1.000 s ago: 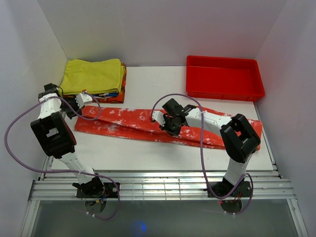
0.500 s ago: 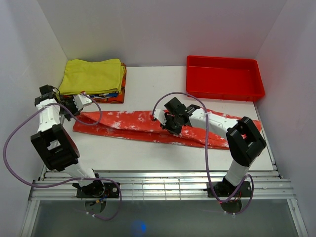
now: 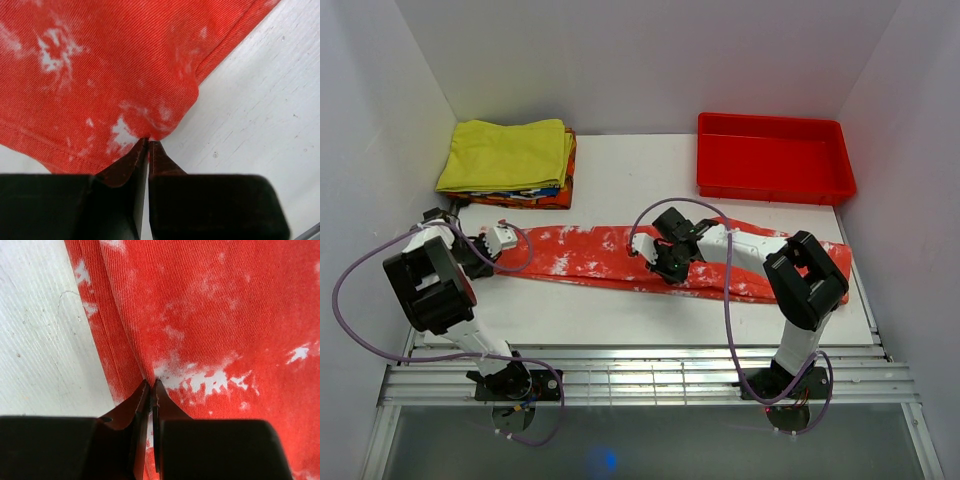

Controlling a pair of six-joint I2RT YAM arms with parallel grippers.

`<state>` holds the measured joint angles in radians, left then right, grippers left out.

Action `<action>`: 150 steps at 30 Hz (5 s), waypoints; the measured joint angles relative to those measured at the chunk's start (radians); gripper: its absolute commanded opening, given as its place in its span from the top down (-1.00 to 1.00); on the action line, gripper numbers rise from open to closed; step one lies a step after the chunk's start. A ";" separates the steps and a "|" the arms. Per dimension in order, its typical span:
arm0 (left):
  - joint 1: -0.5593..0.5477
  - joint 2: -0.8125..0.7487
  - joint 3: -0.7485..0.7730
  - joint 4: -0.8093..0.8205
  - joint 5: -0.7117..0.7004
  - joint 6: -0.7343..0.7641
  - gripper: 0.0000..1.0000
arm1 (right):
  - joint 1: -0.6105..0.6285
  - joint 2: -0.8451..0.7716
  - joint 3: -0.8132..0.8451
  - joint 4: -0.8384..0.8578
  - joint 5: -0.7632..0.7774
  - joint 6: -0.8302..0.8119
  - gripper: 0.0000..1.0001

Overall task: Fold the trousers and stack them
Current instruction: Fold the trousers

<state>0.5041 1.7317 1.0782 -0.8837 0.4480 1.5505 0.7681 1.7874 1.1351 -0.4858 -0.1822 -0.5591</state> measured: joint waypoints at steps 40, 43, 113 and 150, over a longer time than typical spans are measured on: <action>-0.508 -0.217 0.140 0.178 0.267 -0.789 -0.96 | -0.259 -0.275 0.038 -0.105 -0.242 0.008 0.38; -0.628 -0.211 0.130 0.276 0.243 -0.953 -0.96 | -0.309 -0.290 -0.026 -0.134 -0.235 -0.028 0.40; -1.215 0.308 0.129 1.155 0.278 -2.378 -0.96 | -0.445 -0.636 -0.688 0.534 -0.211 -0.414 0.85; -1.321 0.605 0.236 1.679 0.171 -2.870 -0.96 | -0.440 -0.712 -0.763 0.612 -0.224 -0.410 0.36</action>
<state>-0.8169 2.3371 1.3144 0.7956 0.6193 -1.3193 0.3279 1.0756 0.3725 0.1261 -0.4057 -0.9695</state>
